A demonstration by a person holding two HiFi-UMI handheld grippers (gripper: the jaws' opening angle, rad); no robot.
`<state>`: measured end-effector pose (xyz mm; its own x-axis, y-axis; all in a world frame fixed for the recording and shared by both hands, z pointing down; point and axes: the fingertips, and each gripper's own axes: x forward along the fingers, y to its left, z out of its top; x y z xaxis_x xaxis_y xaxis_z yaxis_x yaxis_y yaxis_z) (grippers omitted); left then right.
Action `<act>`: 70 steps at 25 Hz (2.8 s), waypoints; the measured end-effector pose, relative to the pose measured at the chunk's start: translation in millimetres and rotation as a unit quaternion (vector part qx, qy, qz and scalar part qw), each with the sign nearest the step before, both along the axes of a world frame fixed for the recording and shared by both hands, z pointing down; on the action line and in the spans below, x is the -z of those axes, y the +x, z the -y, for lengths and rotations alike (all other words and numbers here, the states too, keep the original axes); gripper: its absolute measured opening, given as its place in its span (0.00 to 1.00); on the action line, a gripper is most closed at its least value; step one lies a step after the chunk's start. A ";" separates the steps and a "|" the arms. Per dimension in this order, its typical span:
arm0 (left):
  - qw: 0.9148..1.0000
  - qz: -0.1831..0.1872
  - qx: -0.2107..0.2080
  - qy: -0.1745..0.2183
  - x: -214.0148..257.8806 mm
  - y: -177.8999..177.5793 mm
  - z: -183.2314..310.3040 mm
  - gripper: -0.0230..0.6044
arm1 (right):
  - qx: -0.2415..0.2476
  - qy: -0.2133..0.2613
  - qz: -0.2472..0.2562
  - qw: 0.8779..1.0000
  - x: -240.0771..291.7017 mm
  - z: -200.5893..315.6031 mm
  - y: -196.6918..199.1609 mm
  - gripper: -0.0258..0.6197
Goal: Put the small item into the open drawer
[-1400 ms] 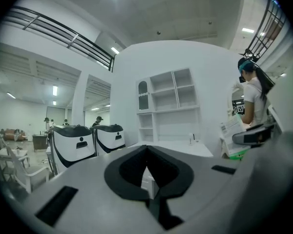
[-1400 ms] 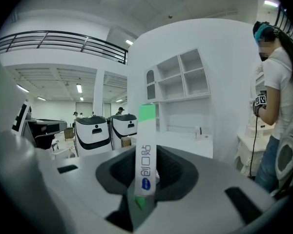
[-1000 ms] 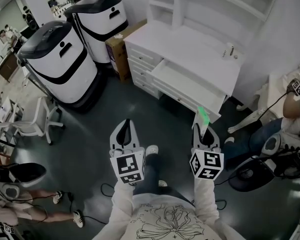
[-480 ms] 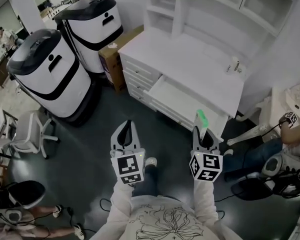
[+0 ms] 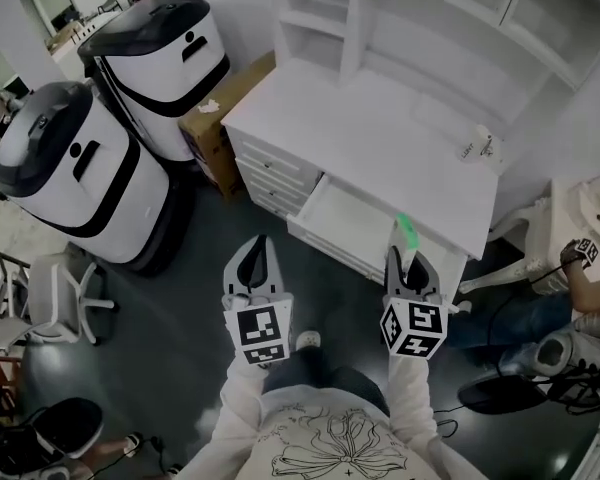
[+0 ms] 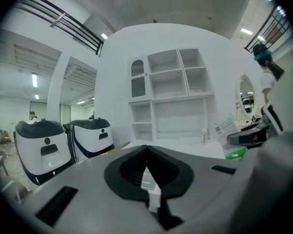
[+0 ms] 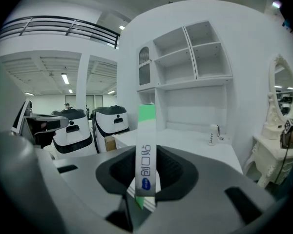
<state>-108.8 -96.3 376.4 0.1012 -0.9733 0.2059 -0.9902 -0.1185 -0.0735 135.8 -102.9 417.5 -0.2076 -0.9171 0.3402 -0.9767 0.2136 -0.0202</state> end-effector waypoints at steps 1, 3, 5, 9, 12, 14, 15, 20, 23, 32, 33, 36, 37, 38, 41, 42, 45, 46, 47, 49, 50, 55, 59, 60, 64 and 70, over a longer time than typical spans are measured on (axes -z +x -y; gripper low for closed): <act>1.000 0.001 -0.001 -0.004 -4.2 -1.5 8.9 0.04 | -0.001 -0.005 0.002 1.000 -4.4 8.1 -1.6 0.18; 1.000 -0.001 -0.001 -0.013 -12.8 -4.2 23.6 0.04 | -0.004 -0.016 0.007 1.000 -12.9 21.4 -3.6 0.18; 1.000 -0.004 0.001 -0.022 -20.7 -8.8 34.6 0.04 | -0.003 -0.025 0.005 1.000 -20.2 32.4 -7.4 0.18; 0.999 -0.011 0.005 -0.037 -33.6 -15.7 51.4 0.04 | 0.001 -0.044 -0.001 0.999 -32.6 51.3 -14.6 0.18; 0.999 -0.016 0.012 -0.047 -43.2 -19.2 63.8 0.04 | 0.011 -0.060 -0.005 0.998 -43.9 68.3 -18.5 0.18; 0.998 -0.016 0.018 -0.054 -51.1 -22.0 73.4 0.04 | 0.021 -0.070 -0.009 0.997 -52.6 81.8 -21.6 0.18; 0.998 -0.016 0.022 -0.058 -55.4 -23.3 78.5 0.04 | 0.026 -0.075 -0.010 0.997 -56.9 89.0 -23.2 0.18; 0.996 -0.019 0.043 -0.079 -77.1 -25.5 102.8 0.04 | 0.059 -0.098 -0.018 0.993 -80.4 124.1 -30.7 0.18; 0.994 -0.019 0.052 -0.094 -91.7 -24.2 116.9 0.04 | 0.078 -0.111 -0.023 0.990 -94.8 143.6 -34.4 0.18; 0.989 -0.016 0.056 -0.139 -133.3 -8.0 155.3 0.04 | 0.120 -0.166 -0.030 0.978 -148.4 180.0 -41.4 0.18; 0.988 -0.017 0.055 -0.144 -138.4 -6.8 159.6 0.04 | 0.124 -0.172 -0.032 0.977 -155.6 183.1 -43.4 0.18; 0.986 -0.018 0.053 -0.155 -152.8 -3.8 170.4 0.04 | 0.136 -0.192 -0.040 0.971 -178.8 190.1 -48.9 0.18; 0.986 -0.019 0.053 -0.158 -156.8 -3.0 173.8 0.04 | 0.139 -0.200 -0.042 0.969 -186.9 192.2 -50.4 0.18; 0.985 -0.019 0.053 -0.161 -160.4 -2.4 177.0 0.04 | 0.143 -0.207 -0.044 0.967 -195.0 194.2 -51.5 0.18; 0.984 -0.021 0.055 -0.167 -169.4 -1.0 185.7 0.04 | 0.154 -0.232 -0.053 0.959 -220.8 199.0 -53.0 0.18; 0.984 -0.021 0.057 -0.169 -172.0 -0.8 188.1 0.04 | 0.157 -0.240 -0.057 0.956 -229.9 200.0 -53.1 0.18; 0.983 -0.022 0.063 -0.173 -177.7 -2.1 193.3 0.04 | 0.168 -0.265 -0.071 0.947 -256.9 201.3 -52.7 0.18; 0.982 -0.022 0.065 -0.174 -178.9 -3.0 194.4 0.04 | 0.171 -0.274 -0.075 0.943 -265.5 201.3 -52.6 0.18; 0.982 -0.022 0.067 -0.175 -179.9 -4.0 195.3 0.04 | 0.174 -0.283 -0.078 0.940 -274.0 201.1 -52.4 0.18; 0.981 -0.023 0.070 -0.177 -181.8 -5.8 196.6 0.04 | 0.180 -0.301 -0.087 0.932 -289.7 199.9 -51.8 0.18; 0.981 -0.023 0.072 -0.178 -182.8 -6.4 196.9 0.04 | 0.182 -0.309 -0.092 0.929 -296.9 199.1 -51.2 0.18; 0.980 -0.025 0.076 -0.184 -187.3 -6.8 194.3 0.04 | 0.184 -0.339 -0.112 0.916 -327.6 196.9 -44.5 0.18; 0.979 -0.025 0.075 -0.189 -188.8 -6.2 192.9 0.04 | 0.177 -0.360 -0.127 0.907 -346.4 198.8 -37.3 0.18; 0.979 -0.024 0.074 -0.189 -189.3 -5.5 192.5 0.04 | 0.177 -0.365 -0.128 0.905 -350.3 198.9 -36.4 0.18; 0.979 -0.024 0.071 -0.191 -190.9 -0.9 191.1 0.04 | 0.181 -0.374 -0.133 0.900 -359.0 198.2 -33.5 0.18; 0.980 -0.028 0.070 -0.182 -182.3 -1.1 191.1 0.04 | 0.184 -0.345 -0.109 0.914 -337.7 205.3 -41.5 0.26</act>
